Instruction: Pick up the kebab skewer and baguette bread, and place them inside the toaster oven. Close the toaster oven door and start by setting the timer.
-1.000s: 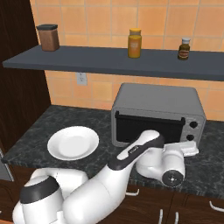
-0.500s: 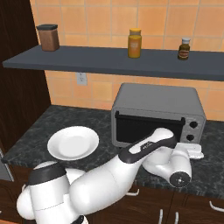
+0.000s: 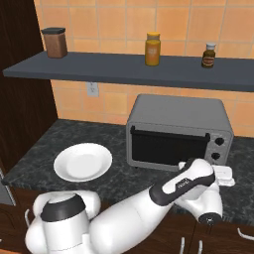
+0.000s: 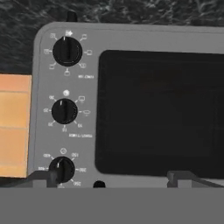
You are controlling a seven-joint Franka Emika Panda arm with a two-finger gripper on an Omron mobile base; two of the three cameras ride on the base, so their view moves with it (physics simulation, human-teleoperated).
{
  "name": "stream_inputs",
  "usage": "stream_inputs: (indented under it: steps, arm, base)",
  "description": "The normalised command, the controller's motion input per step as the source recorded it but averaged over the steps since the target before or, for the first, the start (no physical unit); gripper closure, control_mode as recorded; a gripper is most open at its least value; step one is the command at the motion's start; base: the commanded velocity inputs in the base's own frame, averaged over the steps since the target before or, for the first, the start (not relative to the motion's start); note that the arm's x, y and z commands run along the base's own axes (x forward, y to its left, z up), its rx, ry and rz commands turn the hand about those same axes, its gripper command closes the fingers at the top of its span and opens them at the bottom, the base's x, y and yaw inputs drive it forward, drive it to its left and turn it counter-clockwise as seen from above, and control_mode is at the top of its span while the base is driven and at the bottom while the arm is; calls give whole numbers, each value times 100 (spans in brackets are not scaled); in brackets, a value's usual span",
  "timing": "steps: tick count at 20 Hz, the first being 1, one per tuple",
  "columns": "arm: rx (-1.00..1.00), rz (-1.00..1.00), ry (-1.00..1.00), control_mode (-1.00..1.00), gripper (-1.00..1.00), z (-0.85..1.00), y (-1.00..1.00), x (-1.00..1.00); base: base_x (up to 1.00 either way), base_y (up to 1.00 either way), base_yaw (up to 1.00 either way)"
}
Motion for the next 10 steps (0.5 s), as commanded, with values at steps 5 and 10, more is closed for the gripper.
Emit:
stream_inputs:
  steps: [5, 10]
  arm:
    - [-7, 2, -7, -100, -100, -1, 0, 25]
    - [-11, 1, -4, -100, -100, -2, -3, 19]
  base:
    - [0, 0, 0]
    - [0, 0, 0]
